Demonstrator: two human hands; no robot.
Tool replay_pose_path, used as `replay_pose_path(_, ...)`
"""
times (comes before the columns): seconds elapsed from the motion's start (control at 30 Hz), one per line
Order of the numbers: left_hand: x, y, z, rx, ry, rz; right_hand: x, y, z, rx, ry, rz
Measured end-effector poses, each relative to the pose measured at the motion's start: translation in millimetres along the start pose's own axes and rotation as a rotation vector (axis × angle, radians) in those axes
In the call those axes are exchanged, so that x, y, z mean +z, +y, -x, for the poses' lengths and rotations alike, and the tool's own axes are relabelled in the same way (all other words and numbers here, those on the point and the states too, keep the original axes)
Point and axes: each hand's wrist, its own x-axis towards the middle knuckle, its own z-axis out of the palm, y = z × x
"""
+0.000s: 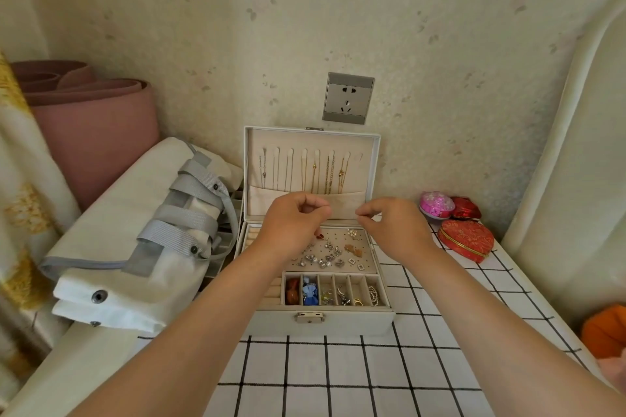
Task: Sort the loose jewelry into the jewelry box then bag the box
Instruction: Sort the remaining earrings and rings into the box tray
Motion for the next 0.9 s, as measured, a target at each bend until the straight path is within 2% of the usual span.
replay_pose_path(0.1, -5, -1, -2, 0.019, 0.019, -0.039, 3, -12, 0, -0.077, -0.027, 0.027)
replay_pose_path(0.3, -16, -5, -1, 0.01, 0.038, -0.048, 19, -29, 1, -0.223, -0.075, 0.258)
replay_pose_path(0.6, -21, -7, -2, 0.045, -0.001, -0.128, 27, -37, -3, -0.271, -0.092, 0.272)
replay_pose_path(0.9, -22, -8, -3, 0.043, 0.002, -0.141, 20, -36, -7, -0.219, -0.249, 0.293)
